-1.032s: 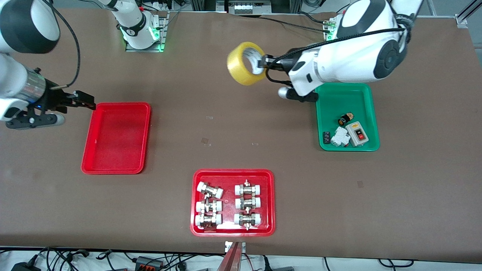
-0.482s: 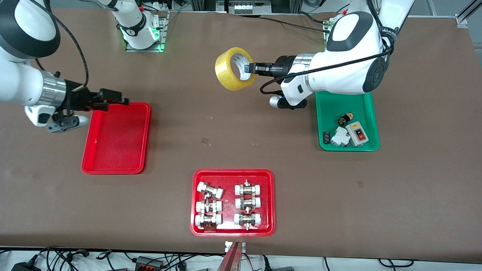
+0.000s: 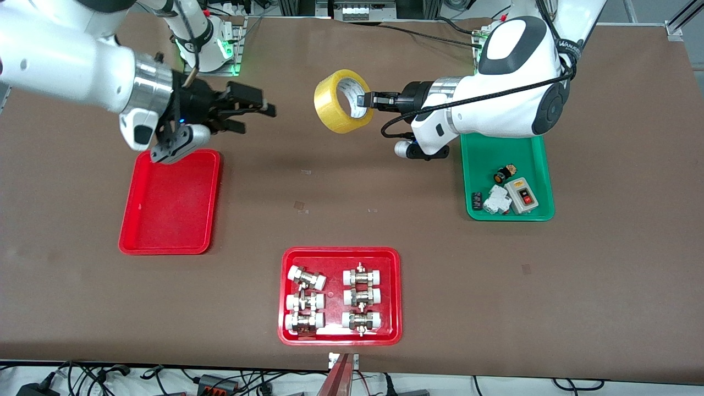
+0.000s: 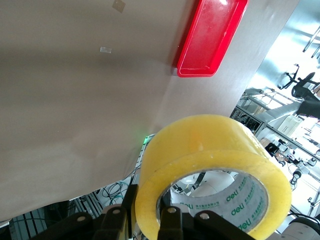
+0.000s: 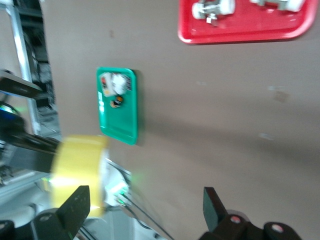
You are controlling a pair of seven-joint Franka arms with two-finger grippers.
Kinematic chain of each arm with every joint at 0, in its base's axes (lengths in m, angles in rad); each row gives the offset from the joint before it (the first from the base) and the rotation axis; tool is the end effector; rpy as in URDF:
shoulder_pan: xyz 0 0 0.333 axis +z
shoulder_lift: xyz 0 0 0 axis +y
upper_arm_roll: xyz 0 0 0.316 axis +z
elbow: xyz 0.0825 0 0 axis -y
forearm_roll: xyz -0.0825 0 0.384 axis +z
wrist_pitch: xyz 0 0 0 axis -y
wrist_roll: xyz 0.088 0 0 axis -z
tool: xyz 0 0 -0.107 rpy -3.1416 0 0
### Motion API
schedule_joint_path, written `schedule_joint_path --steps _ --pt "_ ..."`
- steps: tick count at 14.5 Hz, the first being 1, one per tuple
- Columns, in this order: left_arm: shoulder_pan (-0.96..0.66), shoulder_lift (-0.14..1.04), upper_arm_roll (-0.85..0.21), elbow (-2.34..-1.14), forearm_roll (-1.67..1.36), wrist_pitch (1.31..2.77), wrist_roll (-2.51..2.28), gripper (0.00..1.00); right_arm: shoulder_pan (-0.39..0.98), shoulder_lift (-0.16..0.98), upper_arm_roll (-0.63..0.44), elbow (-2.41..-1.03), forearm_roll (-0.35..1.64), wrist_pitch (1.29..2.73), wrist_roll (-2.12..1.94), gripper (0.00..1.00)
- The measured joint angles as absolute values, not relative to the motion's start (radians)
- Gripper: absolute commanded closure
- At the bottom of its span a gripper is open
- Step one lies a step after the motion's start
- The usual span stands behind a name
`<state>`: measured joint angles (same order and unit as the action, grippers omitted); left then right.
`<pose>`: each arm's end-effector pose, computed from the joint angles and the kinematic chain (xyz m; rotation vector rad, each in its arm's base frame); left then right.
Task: Left arm passes tape to right arm into tray
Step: 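Close the right gripper on the tape held by the left gripper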
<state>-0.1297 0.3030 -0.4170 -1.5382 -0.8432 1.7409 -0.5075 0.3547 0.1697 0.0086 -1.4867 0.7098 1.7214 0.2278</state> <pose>0.5345 -0.3650 0.5236 2.2692 0.1853 -0.6649 0.5592 0.2766 0.6012 -2.4407 -0.0586 0.1863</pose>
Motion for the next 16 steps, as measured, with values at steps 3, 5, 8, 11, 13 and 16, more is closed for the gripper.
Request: schedule_joint_path --steps 3,5,8,11,13,16 --pt "-0.126 0.303 -0.416 -1.538 -0.843 1.732 -0.508 1.00 0.401 0.191 0.009 -1.483 0.780 1.792 0.308 0.00" --pt "-0.125 0.303 -0.415 -1.538 -0.843 1.723 -0.508 1.00 0.417 0.218 0.008 -1.482 0.829 1.807 0.314 0.00" --pt "-0.124 0.303 -0.415 -1.538 -0.843 1.719 -0.508 1.00 0.434 0.237 0.008 -1.481 0.883 1.814 0.315 0.00" --pt "-0.119 0.303 -0.415 -1.537 -0.843 1.706 -0.508 1.00 0.458 0.243 0.008 -1.481 0.888 1.813 0.317 0.00" --pt "-0.115 0.303 -0.415 -1.537 -0.843 1.696 -0.508 1.00 0.478 0.247 0.008 -1.483 0.888 1.809 0.317 0.00" --pt "-0.107 0.303 -0.415 -1.537 -0.843 1.681 -0.504 1.00 0.499 0.253 0.008 -1.483 0.888 1.802 0.318 0.00"
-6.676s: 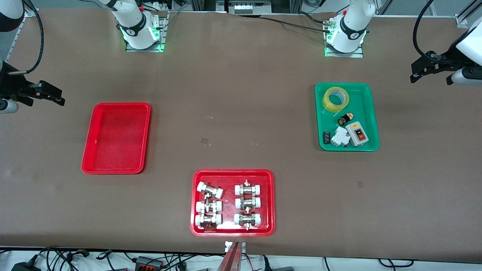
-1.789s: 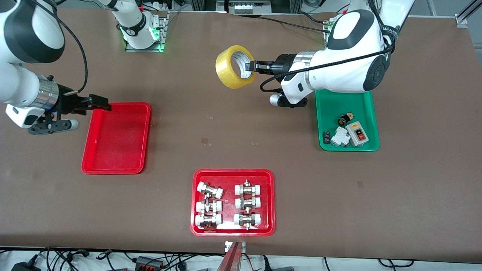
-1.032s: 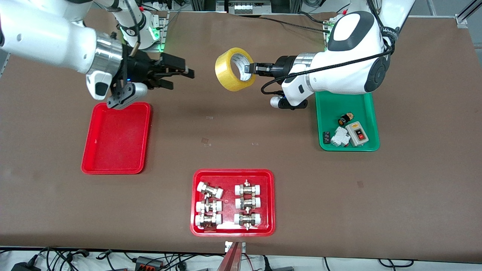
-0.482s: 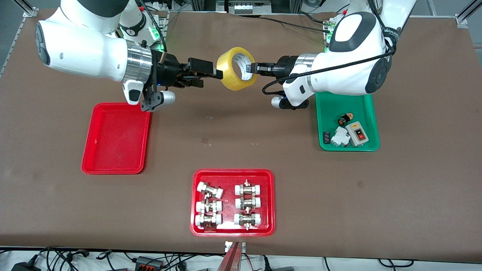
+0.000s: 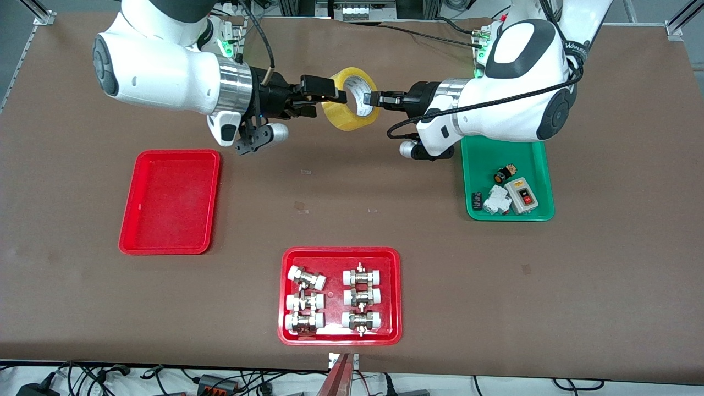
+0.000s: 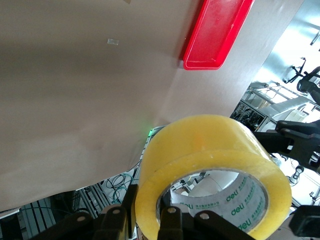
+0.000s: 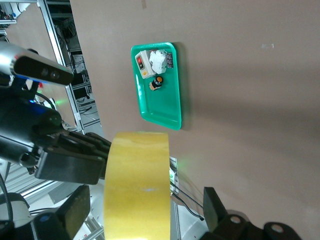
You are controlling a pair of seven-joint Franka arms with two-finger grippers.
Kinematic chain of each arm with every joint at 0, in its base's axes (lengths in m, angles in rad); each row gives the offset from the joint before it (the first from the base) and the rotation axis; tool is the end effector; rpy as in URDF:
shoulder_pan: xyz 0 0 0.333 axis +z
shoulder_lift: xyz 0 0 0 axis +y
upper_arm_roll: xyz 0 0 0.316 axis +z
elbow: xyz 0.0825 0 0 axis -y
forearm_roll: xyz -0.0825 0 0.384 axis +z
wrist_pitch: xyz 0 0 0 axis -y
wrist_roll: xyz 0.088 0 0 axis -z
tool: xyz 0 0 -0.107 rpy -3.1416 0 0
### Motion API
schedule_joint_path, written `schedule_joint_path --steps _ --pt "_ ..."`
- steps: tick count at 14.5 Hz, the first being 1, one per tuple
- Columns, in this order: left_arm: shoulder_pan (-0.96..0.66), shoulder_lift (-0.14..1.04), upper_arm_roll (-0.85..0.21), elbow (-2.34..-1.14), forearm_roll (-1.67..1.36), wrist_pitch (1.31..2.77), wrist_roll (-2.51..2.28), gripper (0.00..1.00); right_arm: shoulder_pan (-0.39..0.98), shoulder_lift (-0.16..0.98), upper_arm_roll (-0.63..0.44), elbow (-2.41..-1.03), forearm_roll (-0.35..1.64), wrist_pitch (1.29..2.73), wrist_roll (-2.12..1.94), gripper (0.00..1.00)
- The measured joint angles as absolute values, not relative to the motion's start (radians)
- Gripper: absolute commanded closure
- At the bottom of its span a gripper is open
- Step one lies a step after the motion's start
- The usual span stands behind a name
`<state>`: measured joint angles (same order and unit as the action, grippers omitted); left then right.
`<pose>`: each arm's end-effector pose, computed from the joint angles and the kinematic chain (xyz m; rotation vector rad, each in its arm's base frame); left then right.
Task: Left arm passes tape to right arm into tray
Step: 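Close the right gripper on the tape held by the left gripper, then open the left gripper and withdraw it while the right gripper holds tape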
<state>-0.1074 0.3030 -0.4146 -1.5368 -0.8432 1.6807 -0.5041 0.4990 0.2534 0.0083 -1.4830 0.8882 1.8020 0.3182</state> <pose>0.5355 -0.3531 0.5221 2.2712 0.1744 -0.7148 0.5380 0.3728 0.5660 -2.2936 -0.0018 0.3601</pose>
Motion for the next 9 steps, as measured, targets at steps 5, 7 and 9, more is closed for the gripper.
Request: schedule_joint_path --steps 5,7,9 --pt "-0.105 0.303 -0.415 -1.536 -0.843 1.677 -0.502 1.00 0.505 0.255 0.007 -1.483 0.888 1.800 0.322 0.00" --pt "-0.105 0.303 -0.415 -1.536 -0.843 1.677 -0.502 1.00 0.505 0.255 0.007 -1.483 0.888 1.800 0.333 0.00" --pt "-0.105 0.303 -0.415 -1.536 -0.843 1.676 -0.502 1.00 0.505 0.255 0.007 -1.483 0.888 1.799 0.338 0.00"
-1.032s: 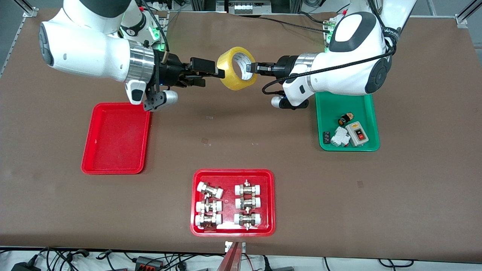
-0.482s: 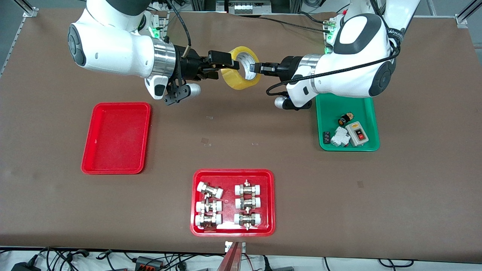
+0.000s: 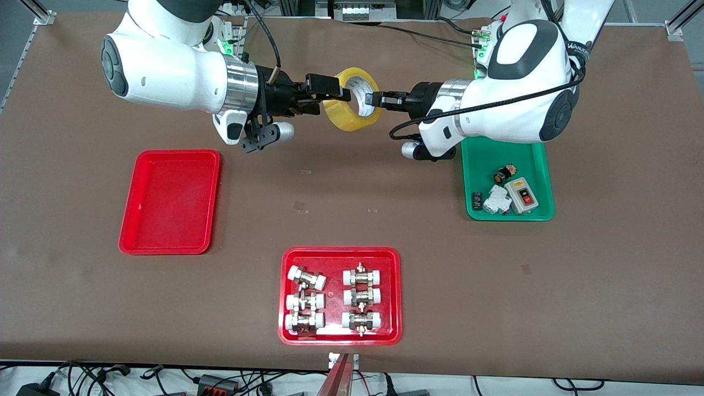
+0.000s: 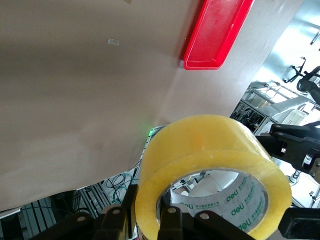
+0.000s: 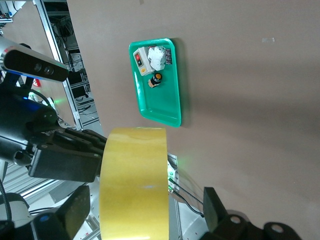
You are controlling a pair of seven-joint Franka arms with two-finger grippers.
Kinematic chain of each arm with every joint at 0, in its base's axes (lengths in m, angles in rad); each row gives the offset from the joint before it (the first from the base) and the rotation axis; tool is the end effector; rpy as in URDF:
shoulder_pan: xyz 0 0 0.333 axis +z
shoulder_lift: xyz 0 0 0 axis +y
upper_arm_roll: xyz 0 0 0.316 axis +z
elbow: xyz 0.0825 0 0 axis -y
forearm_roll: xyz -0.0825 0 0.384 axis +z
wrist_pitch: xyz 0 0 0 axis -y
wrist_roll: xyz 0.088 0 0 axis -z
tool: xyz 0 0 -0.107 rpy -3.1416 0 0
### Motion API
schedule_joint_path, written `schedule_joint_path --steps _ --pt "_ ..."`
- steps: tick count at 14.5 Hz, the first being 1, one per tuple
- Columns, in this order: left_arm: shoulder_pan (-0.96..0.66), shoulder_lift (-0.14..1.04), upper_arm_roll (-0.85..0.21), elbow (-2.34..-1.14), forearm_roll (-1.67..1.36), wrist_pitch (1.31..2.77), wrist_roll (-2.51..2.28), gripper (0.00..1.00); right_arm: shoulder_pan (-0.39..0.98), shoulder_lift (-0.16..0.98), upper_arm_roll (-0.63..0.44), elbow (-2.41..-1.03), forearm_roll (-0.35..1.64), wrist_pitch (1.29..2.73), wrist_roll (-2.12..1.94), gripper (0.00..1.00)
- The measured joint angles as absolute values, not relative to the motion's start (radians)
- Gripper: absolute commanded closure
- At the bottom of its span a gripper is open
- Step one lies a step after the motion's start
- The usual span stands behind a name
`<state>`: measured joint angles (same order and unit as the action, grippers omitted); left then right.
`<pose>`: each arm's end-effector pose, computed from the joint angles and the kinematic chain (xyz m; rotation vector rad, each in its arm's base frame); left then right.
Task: Left arm passes tape to right arm into tray
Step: 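Open the left gripper and withdraw it while the right gripper holds tape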
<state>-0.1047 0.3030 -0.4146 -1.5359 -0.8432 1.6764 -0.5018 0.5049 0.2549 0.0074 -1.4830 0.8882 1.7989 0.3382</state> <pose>0.5360 -0.3517 0.5223 2.2708 0.1719 -0.7160 0.5360 0.3758 0.5649 -2.2966 0.0145 0.3779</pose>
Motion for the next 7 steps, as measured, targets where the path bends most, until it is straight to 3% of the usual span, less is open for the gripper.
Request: schedule_joint_path --steps 2,4,6,7 --pt "-0.105 0.303 -0.415 -1.536 -0.843 1.676 -0.502 1.00 0.505 0.255 0.007 -1.483 0.888 1.798 0.339 0.04" --pt "-0.105 0.303 -0.415 -1.536 -0.843 1.676 -0.502 1.00 0.505 0.255 0.007 -1.483 0.888 1.798 0.339 0.29" --pt "-0.105 0.303 -0.415 -1.536 -0.843 1.676 -0.502 1.00 0.505 0.255 0.007 -1.483 0.888 1.798 0.339 0.46" --pt "-0.105 0.303 -0.415 -1.536 -0.843 1.676 -0.501 1.00 0.505 0.255 0.007 -1.483 0.889 1.798 0.339 0.48"
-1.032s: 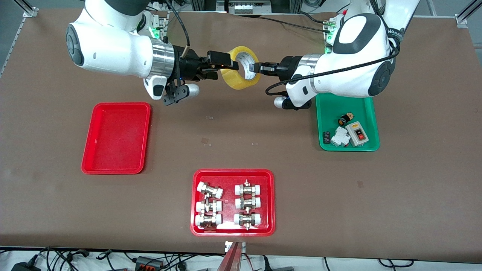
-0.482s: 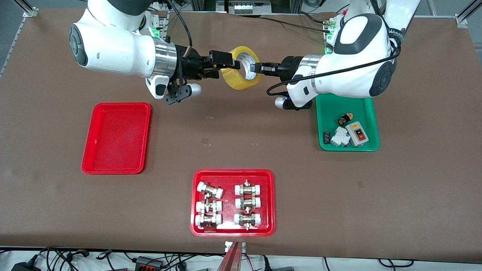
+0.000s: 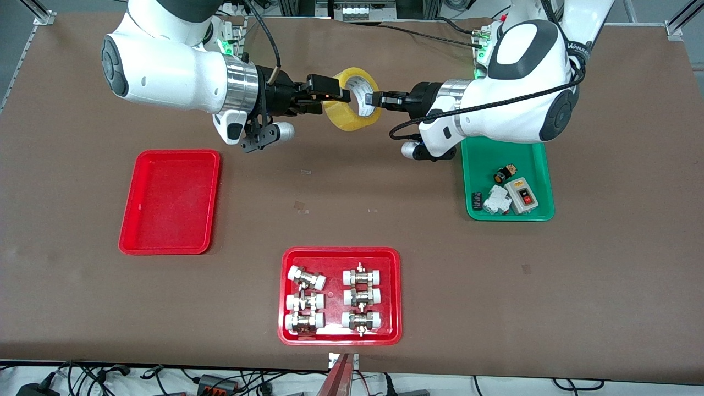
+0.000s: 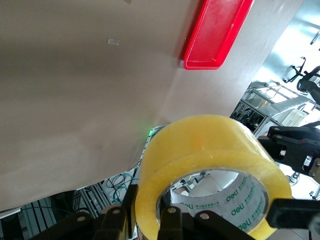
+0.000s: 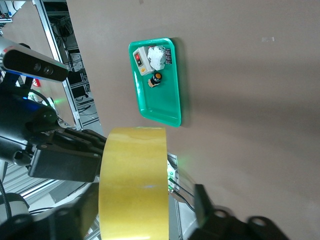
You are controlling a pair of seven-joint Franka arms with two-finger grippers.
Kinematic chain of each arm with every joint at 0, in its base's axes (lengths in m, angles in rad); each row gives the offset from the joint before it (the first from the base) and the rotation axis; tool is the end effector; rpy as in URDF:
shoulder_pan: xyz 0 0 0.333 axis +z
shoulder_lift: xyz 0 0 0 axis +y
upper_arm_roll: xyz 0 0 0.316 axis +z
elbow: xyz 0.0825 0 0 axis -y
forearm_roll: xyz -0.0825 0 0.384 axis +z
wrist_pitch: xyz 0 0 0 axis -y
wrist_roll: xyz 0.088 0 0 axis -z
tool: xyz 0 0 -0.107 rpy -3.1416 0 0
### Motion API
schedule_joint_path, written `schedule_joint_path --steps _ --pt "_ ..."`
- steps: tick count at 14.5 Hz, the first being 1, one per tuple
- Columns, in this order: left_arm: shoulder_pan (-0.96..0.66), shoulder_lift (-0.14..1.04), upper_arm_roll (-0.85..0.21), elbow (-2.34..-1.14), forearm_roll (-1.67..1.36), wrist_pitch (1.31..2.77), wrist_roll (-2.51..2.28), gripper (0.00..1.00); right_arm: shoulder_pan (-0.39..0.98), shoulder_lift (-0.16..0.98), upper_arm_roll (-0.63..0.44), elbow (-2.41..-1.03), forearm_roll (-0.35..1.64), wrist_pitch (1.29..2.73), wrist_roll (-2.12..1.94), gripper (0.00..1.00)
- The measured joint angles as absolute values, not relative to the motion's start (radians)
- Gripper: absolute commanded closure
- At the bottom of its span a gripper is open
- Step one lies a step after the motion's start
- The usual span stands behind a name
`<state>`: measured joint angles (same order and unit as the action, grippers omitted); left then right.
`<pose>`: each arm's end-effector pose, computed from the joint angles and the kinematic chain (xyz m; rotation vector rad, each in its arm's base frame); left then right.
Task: Left arm passes tape to right arm into tray
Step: 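Open the left gripper and withdraw it while the right gripper holds tape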
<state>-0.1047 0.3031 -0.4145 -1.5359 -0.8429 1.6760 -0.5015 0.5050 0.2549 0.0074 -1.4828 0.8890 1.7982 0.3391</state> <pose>0.5360 -0.3516 0.5222 2.2711 0.1715 -0.7162 0.5359 0.3760 0.5650 -2.2960 0.0152 0.3793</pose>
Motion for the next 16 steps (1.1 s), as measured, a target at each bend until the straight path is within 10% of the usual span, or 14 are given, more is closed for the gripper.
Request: schedule_joint_path --steps 5,6,7,8,16 --pt "-0.106 0.308 -0.415 -1.536 -0.842 1.671 -0.501 0.99 0.505 0.256 0.007 -1.480 0.899 1.798 0.339 0.58" --pt "-0.106 0.308 -0.415 -1.536 -0.842 1.671 -0.501 0.83 0.505 0.256 0.007 -1.480 0.899 1.798 0.339 0.58" --pt "-0.106 0.308 -0.415 -1.536 -0.842 1.671 -0.502 0.20 0.505 0.256 0.007 -1.480 0.899 1.798 0.339 0.59" --pt "-0.106 0.308 -0.415 -1.536 -0.842 1.669 -0.502 0.00 0.505 0.256 0.008 -1.480 0.899 1.798 0.339 0.59" --pt "-0.039 0.304 -0.403 -1.507 -0.748 1.525 -0.502 0.00 0.505 0.283 0.002 -1.487 0.895 1.797 0.323 0.60"
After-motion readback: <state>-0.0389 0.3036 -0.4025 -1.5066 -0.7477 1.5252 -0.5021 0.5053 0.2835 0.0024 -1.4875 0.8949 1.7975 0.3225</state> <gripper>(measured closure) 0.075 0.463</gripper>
